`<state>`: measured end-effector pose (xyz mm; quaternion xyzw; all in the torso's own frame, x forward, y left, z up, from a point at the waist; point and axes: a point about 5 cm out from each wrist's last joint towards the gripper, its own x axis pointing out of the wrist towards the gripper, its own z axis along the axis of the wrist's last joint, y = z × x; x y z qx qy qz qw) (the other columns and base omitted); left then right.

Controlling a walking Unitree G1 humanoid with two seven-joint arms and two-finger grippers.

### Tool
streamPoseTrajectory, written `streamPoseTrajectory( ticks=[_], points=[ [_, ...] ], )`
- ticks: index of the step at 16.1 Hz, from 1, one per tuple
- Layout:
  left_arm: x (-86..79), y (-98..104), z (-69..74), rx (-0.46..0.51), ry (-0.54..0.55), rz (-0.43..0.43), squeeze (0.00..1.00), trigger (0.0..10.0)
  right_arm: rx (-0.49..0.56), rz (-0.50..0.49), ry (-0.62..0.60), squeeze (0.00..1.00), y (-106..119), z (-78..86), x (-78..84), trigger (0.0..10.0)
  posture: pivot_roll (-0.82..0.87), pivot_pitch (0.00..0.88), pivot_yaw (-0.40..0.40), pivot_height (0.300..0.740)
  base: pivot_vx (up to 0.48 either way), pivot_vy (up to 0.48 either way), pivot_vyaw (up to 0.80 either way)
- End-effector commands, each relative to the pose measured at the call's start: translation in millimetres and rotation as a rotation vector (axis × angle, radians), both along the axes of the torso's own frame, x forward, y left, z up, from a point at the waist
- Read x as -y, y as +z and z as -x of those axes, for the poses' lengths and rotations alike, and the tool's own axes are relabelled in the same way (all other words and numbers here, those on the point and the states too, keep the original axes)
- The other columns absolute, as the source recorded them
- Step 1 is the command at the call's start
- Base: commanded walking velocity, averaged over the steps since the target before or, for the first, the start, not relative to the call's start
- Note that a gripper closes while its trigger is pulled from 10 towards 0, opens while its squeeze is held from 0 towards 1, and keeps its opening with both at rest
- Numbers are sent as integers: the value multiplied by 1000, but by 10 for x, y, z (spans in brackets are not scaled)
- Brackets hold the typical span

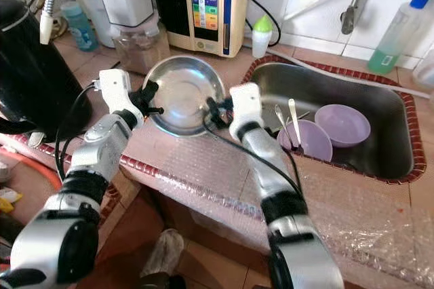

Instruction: Kitchen organization

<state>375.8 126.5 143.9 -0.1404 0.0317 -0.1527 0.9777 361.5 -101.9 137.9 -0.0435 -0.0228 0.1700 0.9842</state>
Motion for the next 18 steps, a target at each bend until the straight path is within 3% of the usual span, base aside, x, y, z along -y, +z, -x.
streamPoseTrajectory(
  ticks=[1,2,3,4,11,18],
  points=[
    [-3,84,7,31,-18,5,0,0,-22,-26,-17,0,-10,-38,-21,10000,-15,0,44,740,0,0,0],
    [8,102,13,38,-29,16,0,0,-38,-54,-15,0,-18,-52,-41,10000,-10,0,40,740,0,0,0],
    [12,118,16,42,-33,21,0,0,-48,-70,-9,0,-24,-63,-60,8627,-7,0,38,740,0,0,0],
    [22,147,21,50,-41,43,0,0,-57,-92,-8,0,-28,-76,-70,0,-3,0,34,740,0,0,0],
    [-5,215,51,74,-31,62,0,0,-119,-248,-50,0,-54,-137,23,0,-4,0,23,740,0,0,0],
    [56,224,25,71,-51,63,0,0,-184,-304,-59,0,-139,-125,110,0,-23,0,39,740,0,0,0]
  ],
)
